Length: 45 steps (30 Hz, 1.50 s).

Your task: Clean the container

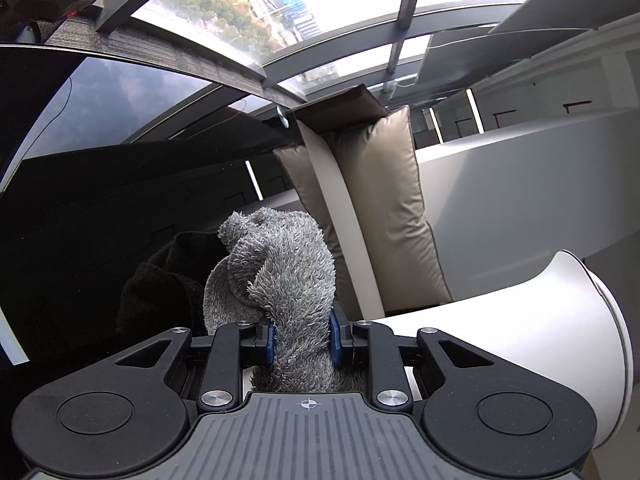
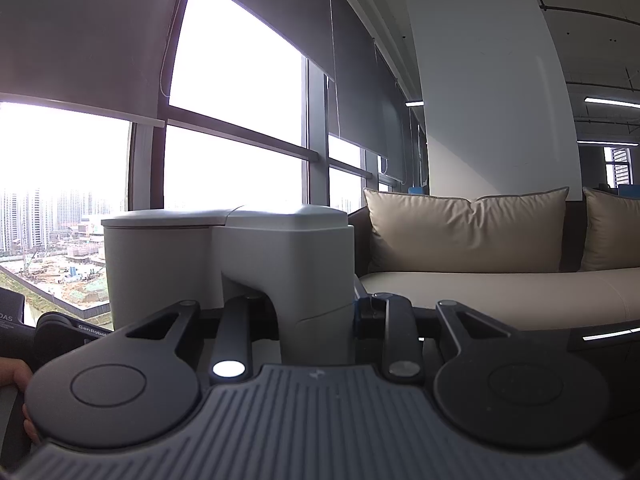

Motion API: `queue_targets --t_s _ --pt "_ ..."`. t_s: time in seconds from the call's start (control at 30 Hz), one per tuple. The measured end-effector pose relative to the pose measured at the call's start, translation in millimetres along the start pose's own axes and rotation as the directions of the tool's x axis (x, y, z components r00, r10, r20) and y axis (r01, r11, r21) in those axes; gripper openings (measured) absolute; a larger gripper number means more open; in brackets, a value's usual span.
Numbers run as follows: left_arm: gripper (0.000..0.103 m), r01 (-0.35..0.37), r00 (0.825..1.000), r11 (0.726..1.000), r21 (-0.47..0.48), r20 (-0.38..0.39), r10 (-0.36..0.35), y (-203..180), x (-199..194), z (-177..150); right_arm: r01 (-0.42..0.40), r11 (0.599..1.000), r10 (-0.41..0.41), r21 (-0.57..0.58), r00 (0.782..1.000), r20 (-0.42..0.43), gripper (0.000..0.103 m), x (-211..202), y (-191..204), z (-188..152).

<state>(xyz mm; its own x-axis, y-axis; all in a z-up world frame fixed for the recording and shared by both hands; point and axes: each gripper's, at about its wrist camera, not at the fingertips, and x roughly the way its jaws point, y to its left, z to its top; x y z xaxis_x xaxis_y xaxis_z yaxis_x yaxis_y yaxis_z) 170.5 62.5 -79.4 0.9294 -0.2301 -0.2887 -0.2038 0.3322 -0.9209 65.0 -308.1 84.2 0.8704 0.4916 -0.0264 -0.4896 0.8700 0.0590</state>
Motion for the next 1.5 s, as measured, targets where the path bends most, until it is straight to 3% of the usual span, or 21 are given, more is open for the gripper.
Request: queue_targets --t_s 0.2,0.47,0.57,0.63,0.73,0.87,1.03,1.23,1.27,1.5 --pt "0.021 0.16 0.987 0.987 0.006 -0.015 -0.16 -17.6 2.3 17.0 0.0 1.0 0.0 0.001 1.0 0.0 0.03 -0.9 -0.9 -0.4" --pt "0.021 0.349 0.937 0.937 0.031 -0.019 -0.348 -39.4 5.7 25.8 -0.002 1.0 0.002 0.009 1.0 0.0 0.03 -0.9 -2.3 -1.7" --pt "0.021 0.385 0.923 0.922 0.035 -0.03 -0.384 -43.7 11.1 27.2 0.005 1.0 -0.005 0.009 1.0 0.003 0.03 -1.8 -1.7 -2.6" --pt "0.021 0.39 0.921 0.92 0.039 -0.031 -0.389 -45.3 15.5 25.6 0.037 0.999 -0.037 0.008 0.999 0.004 0.031 -2.5 2.4 -3.1" --pt "0.022 0.39 0.921 0.92 0.039 -0.029 -0.389 -45.9 23.1 22.3 0.185 0.982 -0.185 -0.022 0.983 -0.005 0.031 -3.8 21.8 -4.2" --pt "0.022 0.383 0.924 0.923 0.046 -0.026 -0.382 -48.8 31.9 22.5 0.37 0.926 -0.374 -0.071 0.927 -0.035 0.032 -7.6 53.4 -7.6" --pt "0.022 0.38 0.925 0.924 0.046 -0.027 -0.379 -50.3 30.3 22.5 0.471 0.877 -0.476 -0.093 0.878 -0.051 0.031 -17.3 72.3 -10.6" --pt "0.023 0.378 0.926 0.924 0.052 -0.028 -0.377 -50.3 25.6 23.3 0.537 0.838 -0.543 -0.102 0.839 -0.046 0.031 -22.9 91.2 -14.5" --pt "0.022 0.377 0.926 0.925 0.053 -0.028 -0.376 -50.1 25.3 23.3 0.54 0.835 -0.547 -0.109 0.836 -0.044 0.026 -22.5 93.9 -15.4" --pt "0.022 0.379 0.925 0.923 0.069 -0.036 -0.378 -53.1 19.9 19.5 0.542 0.834 -0.549 -0.102 0.834 -0.057 0.025 -16.9 90.2 -16.9"
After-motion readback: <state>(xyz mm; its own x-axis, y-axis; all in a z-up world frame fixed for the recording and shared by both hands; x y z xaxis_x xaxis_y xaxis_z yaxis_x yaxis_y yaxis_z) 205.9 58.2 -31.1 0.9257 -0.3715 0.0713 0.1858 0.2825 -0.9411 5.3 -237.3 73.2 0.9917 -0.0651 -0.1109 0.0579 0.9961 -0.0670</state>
